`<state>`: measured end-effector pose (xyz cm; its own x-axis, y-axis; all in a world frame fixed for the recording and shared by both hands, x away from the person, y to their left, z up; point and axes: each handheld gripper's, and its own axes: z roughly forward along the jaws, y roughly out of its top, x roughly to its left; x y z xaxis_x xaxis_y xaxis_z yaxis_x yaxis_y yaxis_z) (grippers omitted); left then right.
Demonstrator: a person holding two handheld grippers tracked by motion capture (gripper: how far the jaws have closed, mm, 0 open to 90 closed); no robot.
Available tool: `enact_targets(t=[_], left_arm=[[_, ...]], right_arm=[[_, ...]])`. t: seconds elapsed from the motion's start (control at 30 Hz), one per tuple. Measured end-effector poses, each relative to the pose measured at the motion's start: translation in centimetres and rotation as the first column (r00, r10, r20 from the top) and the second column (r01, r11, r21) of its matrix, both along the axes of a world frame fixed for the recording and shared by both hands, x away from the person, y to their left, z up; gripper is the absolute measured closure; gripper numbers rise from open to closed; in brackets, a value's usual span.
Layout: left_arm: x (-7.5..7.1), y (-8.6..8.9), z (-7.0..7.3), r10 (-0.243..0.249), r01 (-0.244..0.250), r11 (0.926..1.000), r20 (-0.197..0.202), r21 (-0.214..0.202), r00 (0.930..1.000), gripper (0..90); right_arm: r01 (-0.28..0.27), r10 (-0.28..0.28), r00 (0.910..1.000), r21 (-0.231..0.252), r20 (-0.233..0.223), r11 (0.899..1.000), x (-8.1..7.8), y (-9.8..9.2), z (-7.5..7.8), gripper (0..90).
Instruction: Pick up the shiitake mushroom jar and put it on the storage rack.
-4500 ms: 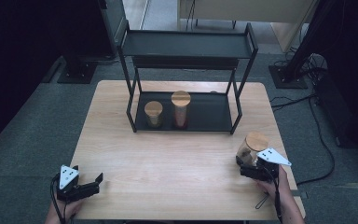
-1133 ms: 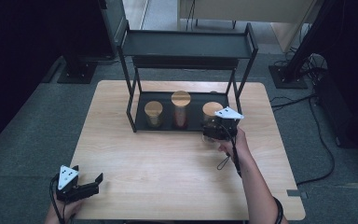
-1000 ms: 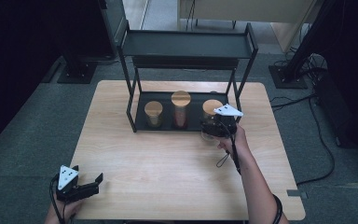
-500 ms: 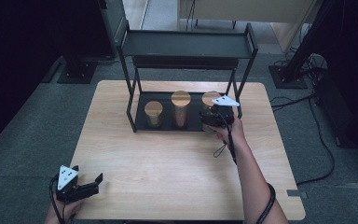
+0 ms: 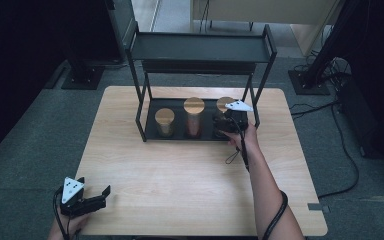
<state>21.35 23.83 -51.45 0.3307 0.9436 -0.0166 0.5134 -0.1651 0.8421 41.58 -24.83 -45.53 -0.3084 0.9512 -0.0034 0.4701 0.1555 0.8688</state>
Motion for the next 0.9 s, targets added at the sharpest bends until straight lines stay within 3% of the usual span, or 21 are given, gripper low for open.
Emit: enact_targets(t=[0.1, 0.23, 0.3, 0.53, 0.9], left_arm=[[0.0, 0.0, 0.0, 0.000, 0.000, 1.0000, 0.000, 0.001, 1.0000, 1.5], [0.0, 0.0, 0.0, 0.001, -0.001, 1.0000, 0.000, 0.002, 1.0000, 1.5], [0.0, 0.0, 0.0, 0.001, -0.001, 1.0000, 0.001, 0.001, 1.0000, 1.5], [0.0, -0.1, 0.0, -0.002, 0.002, 1.0000, -0.002, 0.005, 1.0000, 1.5], [0.0, -0.1, 0.0, 0.003, -0.003, 1.0000, 0.000, 0.005, 1.0000, 1.5]], right_arm=[[0.000, 0.000, 1.0000, 0.010, 0.003, 1.000, -0.2, 0.0, 0.0, 22.9], [-0.026, 0.026, 0.9995, 0.038, -0.015, 0.999, -0.5, 0.1, -0.3, 8.4], [-0.039, 0.040, 0.9989, 0.028, -0.026, 0.999, -0.7, 0.2, -0.6, 2.4], [-0.057, 0.057, 0.9983, 0.058, -0.011, 0.997, -1.8, -0.2, -1.1, 0.8], [-0.086, 0.086, 0.9962, 0.040, -0.008, 0.995, -3.1, -0.5, -1.8, 0.0]])
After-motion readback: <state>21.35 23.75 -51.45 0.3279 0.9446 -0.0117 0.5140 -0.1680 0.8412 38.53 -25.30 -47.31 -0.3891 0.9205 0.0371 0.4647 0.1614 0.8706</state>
